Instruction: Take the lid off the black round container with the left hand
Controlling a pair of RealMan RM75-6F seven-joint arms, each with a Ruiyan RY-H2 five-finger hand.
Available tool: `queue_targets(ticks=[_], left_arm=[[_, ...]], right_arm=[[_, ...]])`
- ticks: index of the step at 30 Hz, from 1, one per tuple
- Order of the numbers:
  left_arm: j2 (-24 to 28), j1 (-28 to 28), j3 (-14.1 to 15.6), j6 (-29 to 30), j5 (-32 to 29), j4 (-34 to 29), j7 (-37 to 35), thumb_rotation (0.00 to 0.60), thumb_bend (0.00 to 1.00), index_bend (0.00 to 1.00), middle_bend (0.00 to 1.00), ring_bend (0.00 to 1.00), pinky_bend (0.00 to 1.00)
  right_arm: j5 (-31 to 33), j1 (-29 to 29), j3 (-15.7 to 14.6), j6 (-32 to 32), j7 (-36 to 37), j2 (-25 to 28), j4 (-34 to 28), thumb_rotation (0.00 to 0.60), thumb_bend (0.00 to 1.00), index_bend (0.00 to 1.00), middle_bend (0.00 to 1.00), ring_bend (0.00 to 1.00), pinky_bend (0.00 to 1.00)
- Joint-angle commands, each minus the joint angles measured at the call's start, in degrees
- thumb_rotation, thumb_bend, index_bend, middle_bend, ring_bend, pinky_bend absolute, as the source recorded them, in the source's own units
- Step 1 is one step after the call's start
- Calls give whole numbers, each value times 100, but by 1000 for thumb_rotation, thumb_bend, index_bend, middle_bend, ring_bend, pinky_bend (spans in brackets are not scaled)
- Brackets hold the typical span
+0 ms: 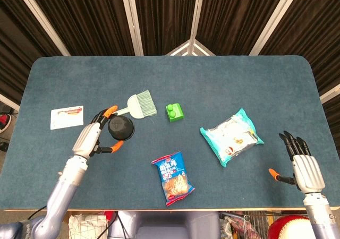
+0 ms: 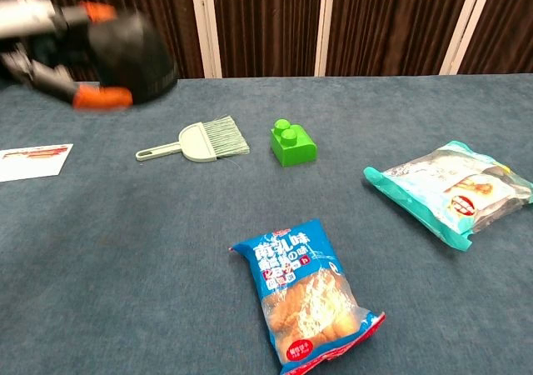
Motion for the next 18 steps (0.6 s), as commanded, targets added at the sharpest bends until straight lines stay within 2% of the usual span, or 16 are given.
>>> queue_targets(ticks=[1, 4, 7, 13, 18], left_arm=[[773, 425, 102, 482, 696, -863, -135, 600, 545, 75, 315, 0, 0], [650, 409, 334, 250, 482, -415, -176, 600, 545, 75, 312, 0, 0], [221, 232, 543, -280, -26, 433, -317, 600, 545, 76, 310, 0, 0], [-586, -114, 497, -742, -639, 1714, -317, 600, 546, 75, 305, 0, 0], [-980, -246, 413, -748, -811, 2240, -256, 600, 545, 75, 298, 0, 0]], right_arm=[[-11, -6, -7, 10, -3, -3, -2, 600, 209, 0, 32, 106, 36], [-27, -4, -17, 9, -11, -11, 1, 600, 209, 0, 32, 106, 36], [-22, 3, -15, -3, -18, -20, 4, 600, 209, 0, 32, 106, 36], [25, 10, -18, -52, -47, -47, 35, 600, 208, 0, 32, 106, 36], [73, 44, -3, -127, -32, -69, 76, 600, 209, 0, 32, 106, 36]])
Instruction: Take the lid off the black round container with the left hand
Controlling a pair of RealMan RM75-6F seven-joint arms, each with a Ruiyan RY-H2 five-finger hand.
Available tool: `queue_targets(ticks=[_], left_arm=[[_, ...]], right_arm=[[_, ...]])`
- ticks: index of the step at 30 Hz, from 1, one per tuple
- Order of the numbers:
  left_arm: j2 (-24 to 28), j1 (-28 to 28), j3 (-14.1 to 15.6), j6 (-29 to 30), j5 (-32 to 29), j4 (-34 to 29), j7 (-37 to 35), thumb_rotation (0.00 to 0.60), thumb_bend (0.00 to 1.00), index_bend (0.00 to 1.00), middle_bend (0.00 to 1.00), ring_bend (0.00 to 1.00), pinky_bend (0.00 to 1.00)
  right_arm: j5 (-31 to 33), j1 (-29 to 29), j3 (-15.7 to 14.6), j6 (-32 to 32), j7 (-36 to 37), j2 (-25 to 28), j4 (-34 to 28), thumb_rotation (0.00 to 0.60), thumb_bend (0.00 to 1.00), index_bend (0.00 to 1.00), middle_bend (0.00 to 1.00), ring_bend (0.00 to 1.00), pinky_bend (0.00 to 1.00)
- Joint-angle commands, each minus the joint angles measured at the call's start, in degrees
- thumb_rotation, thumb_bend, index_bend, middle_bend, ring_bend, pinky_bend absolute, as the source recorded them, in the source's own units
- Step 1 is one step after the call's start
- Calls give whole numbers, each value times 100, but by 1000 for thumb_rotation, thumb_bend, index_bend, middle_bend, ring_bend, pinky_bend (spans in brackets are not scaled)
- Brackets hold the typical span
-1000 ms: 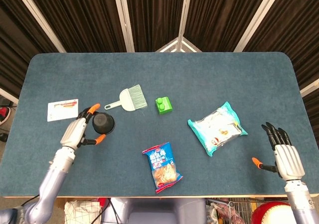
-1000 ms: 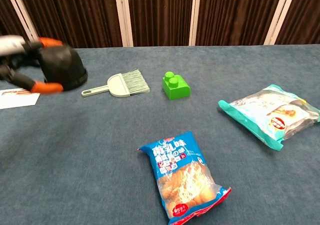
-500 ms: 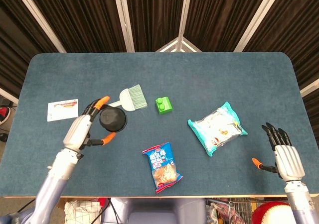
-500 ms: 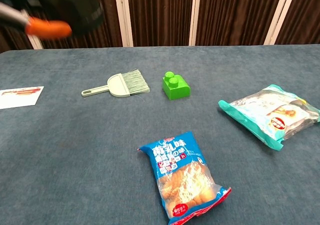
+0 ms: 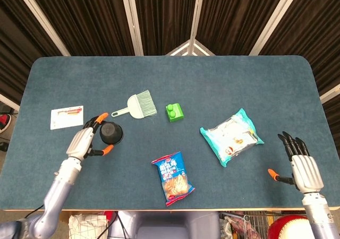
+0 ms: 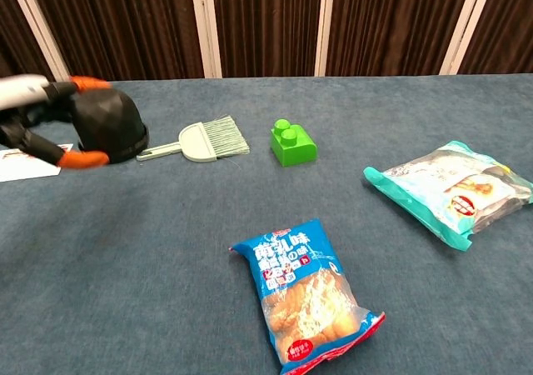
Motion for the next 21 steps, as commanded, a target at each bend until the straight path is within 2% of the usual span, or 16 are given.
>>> queue_targets(ticks=[1, 11, 21], left_arm=[[-474, -200, -19, -160, -294, 575, 21, 600, 546, 75, 297, 0, 0], [-987, -298, 18, -344, -347, 1470, -125, 600, 546, 80, 278, 0, 0], [-1331, -318, 59, -451, -262, 2060, -279, 600, 547, 87, 259, 0, 0]], right_arm=[[21, 18, 2, -44, 21, -3, 12, 600, 209, 0, 32, 106, 36], [-31, 32, -21, -46, 19, -40, 63, 600, 209, 0, 33, 106, 36], [-19, 59, -37, -120, 9, -23, 40, 600, 209, 0, 33, 106, 36]])
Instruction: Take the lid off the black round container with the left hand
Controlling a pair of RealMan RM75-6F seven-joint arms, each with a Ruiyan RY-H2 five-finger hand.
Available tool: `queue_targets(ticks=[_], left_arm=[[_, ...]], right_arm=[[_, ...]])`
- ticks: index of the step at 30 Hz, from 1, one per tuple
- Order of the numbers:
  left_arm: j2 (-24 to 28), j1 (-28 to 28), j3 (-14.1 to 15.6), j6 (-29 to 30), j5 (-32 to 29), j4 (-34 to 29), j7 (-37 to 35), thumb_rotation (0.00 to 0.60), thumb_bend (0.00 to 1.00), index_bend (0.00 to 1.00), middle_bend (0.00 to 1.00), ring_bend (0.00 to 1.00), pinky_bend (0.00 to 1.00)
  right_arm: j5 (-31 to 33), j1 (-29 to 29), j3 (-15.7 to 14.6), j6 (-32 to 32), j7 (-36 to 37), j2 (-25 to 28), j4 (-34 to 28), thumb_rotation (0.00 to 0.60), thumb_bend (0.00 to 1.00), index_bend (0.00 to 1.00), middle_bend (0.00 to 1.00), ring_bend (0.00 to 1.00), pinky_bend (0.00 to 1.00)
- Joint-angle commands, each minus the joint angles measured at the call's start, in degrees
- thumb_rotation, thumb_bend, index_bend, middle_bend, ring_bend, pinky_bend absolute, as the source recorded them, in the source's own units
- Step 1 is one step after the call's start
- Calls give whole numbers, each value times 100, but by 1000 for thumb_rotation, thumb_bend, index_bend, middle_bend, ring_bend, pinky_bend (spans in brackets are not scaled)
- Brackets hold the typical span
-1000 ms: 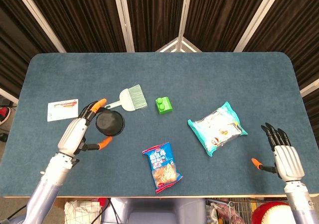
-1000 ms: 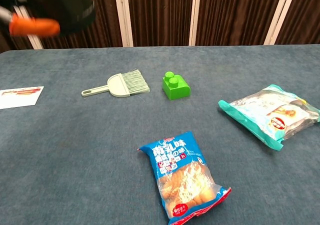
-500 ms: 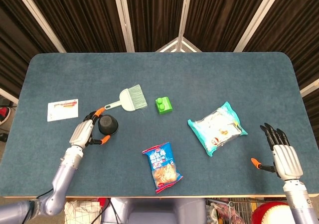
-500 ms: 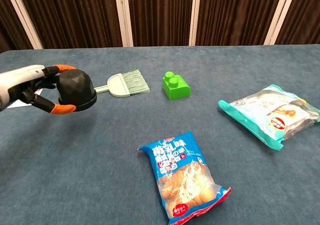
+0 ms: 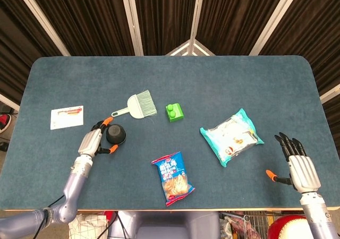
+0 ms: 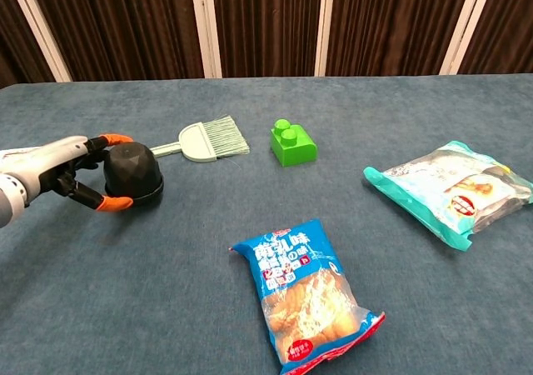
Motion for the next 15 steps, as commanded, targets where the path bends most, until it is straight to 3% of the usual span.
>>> queue_targets(ticks=[1, 9, 15], left_arm=[[-65, -6, 15, -25, 45, 82, -26, 600, 545, 87, 252, 0, 0], [-91, 7, 76, 107, 90, 74, 292, 600, 371, 84, 16, 0, 0], [12, -29, 113, -28, -99, -64, 596, 600, 333, 84, 0, 0, 0]], right_arm=[[53, 41, 31, -70, 4, -7, 22, 600, 209, 0, 33, 106, 36], [79, 39, 16, -92, -74, -38, 63, 600, 208, 0, 33, 106, 36], [88, 43, -3, -136, -63, 13, 20, 600, 209, 0, 33, 107, 36]])
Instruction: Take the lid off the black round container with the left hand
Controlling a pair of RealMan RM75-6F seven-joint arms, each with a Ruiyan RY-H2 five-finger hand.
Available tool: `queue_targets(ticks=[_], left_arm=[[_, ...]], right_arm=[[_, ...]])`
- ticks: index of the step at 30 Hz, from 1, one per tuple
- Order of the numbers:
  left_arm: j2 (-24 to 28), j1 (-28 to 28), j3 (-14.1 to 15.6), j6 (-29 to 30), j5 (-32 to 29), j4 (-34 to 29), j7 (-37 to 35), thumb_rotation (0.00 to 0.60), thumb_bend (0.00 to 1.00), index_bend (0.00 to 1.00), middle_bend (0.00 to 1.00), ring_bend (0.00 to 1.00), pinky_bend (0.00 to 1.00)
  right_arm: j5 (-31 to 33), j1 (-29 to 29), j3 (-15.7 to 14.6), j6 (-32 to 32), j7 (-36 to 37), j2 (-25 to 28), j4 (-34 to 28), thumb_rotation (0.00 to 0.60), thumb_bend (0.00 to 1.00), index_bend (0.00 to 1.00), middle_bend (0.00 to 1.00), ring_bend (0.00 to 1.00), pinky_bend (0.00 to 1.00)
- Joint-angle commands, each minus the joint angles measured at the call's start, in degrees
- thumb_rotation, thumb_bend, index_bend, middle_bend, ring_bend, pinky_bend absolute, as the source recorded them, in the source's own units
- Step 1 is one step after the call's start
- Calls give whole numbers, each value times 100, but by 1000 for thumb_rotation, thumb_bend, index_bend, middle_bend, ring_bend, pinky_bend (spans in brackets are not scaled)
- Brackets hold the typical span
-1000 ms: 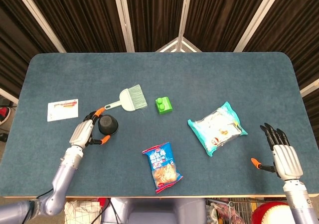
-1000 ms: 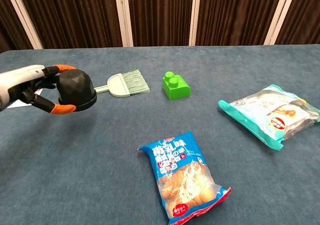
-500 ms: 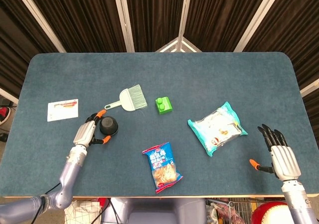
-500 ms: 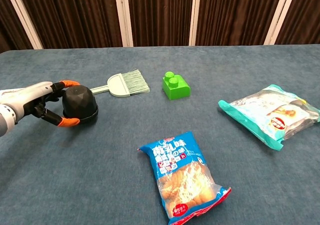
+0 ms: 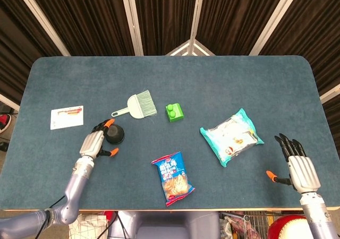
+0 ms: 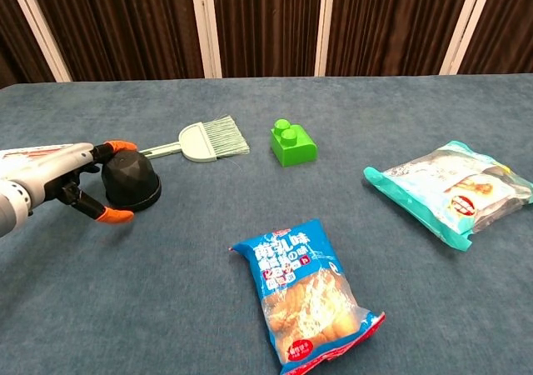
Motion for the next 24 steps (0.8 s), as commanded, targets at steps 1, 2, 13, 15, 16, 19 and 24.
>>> queue_targets(ticks=[1, 2, 13, 15, 16, 19, 24], left_arm=[[52, -20, 8, -65, -107, -74, 117, 600, 333, 84, 0, 0, 0], [60, -23, 6, -72, -121, -89, 135, 600, 333, 84, 0, 0, 0], [201, 71, -169, 282, 64, -475, 29, 600, 333, 74, 9, 0, 0], [200, 75, -206, 317, 28, -503, 42, 600, 333, 74, 22, 0, 0], [198, 77, -213, 324, 18, -508, 48, 600, 333, 74, 27, 0, 0], [188, 86, -232, 369, -6, -500, 78, 600, 333, 74, 40, 0, 0], [169, 47, -296, 324, -119, -449, 133, 600, 333, 74, 68, 0, 0]], right_arm=[[19, 20, 8, -42, 7, 4, 4, 600, 209, 0, 33, 106, 36], [29, 23, 11, -50, 3, 0, 11, 600, 209, 0, 32, 106, 36], [26, 29, 20, -38, -2, -19, 12, 600, 209, 0, 33, 106, 36], [26, 30, 19, -38, -16, -24, 10, 600, 209, 0, 32, 106, 36], [28, 28, 23, -31, -19, -19, 6, 600, 209, 0, 32, 106, 36], [52, 35, 27, -57, -15, -12, 3, 600, 208, 0, 33, 107, 36], [43, 40, 14, -75, -10, -22, 11, 600, 209, 0, 32, 106, 36]])
